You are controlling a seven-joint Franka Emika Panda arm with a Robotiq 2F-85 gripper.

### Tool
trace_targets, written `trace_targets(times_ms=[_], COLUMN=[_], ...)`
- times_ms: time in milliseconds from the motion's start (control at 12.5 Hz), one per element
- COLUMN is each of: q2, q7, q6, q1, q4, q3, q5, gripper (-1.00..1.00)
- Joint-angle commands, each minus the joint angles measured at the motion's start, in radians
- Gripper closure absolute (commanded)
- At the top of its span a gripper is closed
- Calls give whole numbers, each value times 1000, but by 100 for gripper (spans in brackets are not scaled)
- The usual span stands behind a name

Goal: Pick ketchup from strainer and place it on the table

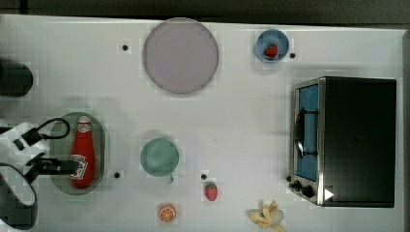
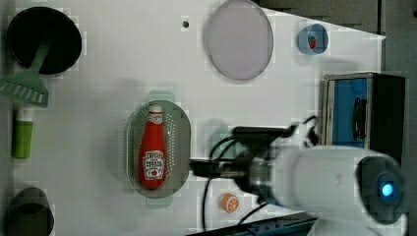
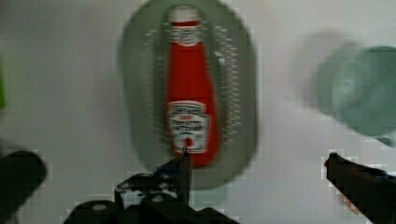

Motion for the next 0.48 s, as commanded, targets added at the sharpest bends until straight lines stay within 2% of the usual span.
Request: trace_targets(times_ms=[80,480], q2=[60,202], q7=[46,140], q6=[147,446], q1=[-15,-2], q4=[-59,-181], q3=[-2,-4], q5=[-26,-148], gripper=[-100,-100])
